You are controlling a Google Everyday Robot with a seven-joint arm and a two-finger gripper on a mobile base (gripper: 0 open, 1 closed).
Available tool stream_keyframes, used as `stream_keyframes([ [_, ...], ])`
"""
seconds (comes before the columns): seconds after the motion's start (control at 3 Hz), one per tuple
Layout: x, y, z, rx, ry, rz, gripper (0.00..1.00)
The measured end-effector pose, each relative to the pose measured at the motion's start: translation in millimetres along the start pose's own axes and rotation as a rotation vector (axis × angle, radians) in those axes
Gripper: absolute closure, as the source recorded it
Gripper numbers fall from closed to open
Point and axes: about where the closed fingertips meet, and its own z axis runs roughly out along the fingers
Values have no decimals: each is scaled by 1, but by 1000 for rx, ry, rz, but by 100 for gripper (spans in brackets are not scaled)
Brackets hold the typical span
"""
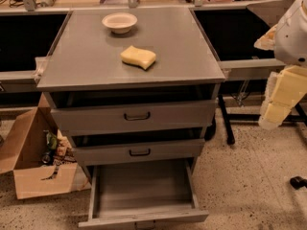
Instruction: Close bottom drawer
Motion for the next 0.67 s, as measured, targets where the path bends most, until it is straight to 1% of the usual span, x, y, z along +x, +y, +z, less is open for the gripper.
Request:
stream_keyframes([
  [0.33, -1, 0, 0, 6, -4, 4, 0],
  [0.67, -2, 8, 22, -8, -22, 31, 0],
])
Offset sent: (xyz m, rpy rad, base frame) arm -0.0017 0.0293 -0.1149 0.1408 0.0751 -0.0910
